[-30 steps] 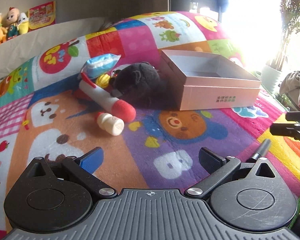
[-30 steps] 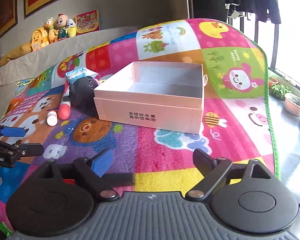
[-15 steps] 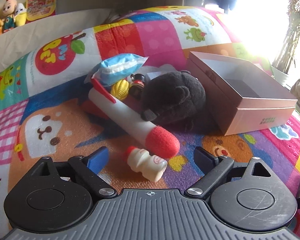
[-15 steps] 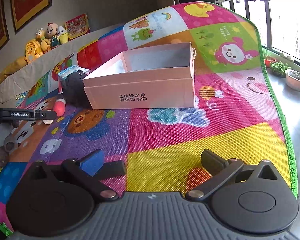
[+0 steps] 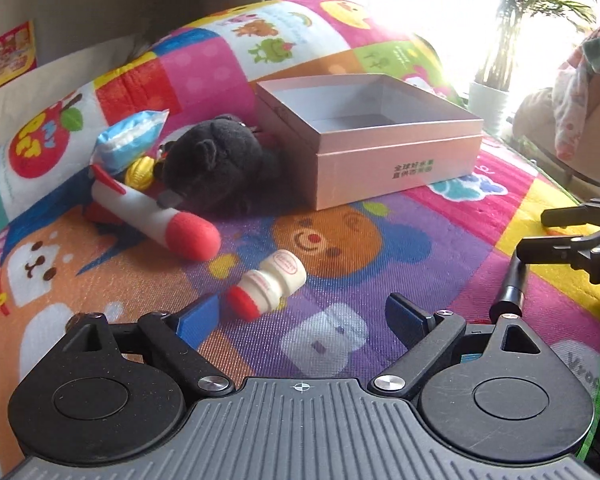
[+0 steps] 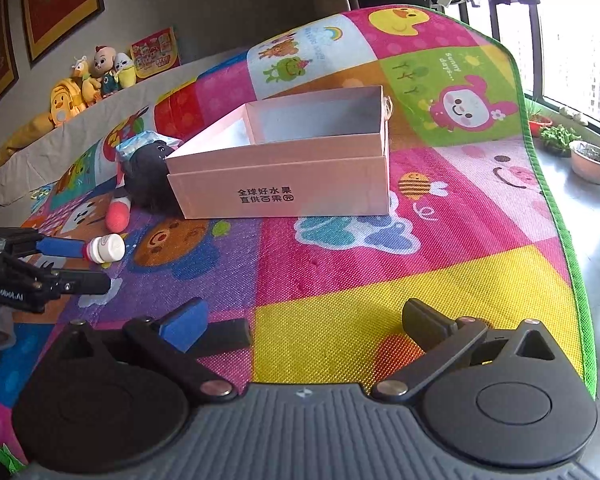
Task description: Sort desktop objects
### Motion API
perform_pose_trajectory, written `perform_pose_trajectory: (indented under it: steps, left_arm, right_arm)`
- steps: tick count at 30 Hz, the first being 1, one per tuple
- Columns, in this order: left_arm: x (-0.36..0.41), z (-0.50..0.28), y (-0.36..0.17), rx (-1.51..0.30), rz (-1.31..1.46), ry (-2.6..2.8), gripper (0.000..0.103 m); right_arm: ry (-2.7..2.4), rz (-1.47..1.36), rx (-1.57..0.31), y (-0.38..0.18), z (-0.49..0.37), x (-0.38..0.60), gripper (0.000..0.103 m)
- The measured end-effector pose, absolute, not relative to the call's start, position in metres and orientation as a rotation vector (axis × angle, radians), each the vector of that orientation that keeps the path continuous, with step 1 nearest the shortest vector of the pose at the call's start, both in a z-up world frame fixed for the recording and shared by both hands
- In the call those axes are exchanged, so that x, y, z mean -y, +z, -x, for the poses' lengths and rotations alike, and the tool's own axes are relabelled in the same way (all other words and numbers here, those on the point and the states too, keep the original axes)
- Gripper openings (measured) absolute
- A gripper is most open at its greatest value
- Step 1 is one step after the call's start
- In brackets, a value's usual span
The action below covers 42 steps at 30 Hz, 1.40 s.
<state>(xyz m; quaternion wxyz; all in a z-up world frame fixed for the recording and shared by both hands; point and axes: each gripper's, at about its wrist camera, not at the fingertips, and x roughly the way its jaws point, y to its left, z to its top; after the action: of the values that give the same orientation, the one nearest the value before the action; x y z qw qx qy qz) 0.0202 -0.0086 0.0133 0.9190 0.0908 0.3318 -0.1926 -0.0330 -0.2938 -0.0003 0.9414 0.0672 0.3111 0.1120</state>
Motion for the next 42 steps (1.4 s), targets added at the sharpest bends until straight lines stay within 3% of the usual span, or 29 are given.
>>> perform_pose_trajectory:
  steps: [11, 18, 24, 36, 42]
  left_arm:
    - [0.017, -0.049, 0.015, -0.74, 0.014, -0.209, 0.084]
    - [0.031, -0.065, 0.013, -0.677, -0.1, -0.18, 0.078]
    - [0.026, -0.059, 0.009, -0.692, -0.104, -0.218, 0.049]
    - [0.025, 0.016, 0.012, -0.738, -0.051, -0.291, 0.05]
    - [0.027, 0.032, 0.014, -0.727, -0.04, -0.272, 0.058]
  right_arm:
    - [0.193, -0.133, -0.637, 0.0, 0.032, 0.289, 0.103]
    - [0.194, -0.134, -0.636, 0.0, 0.032, 0.288, 0.103]
    - [0.197, -0.139, -0.632, 0.0, 0.033, 0.289, 0.103]
    - [0.204, -0.174, -0.633, 0.0, 0.035, 0.292, 0.103]
    - [0.224, -0.121, -0.66, 0.002, 0.031, 0.289, 0.103]
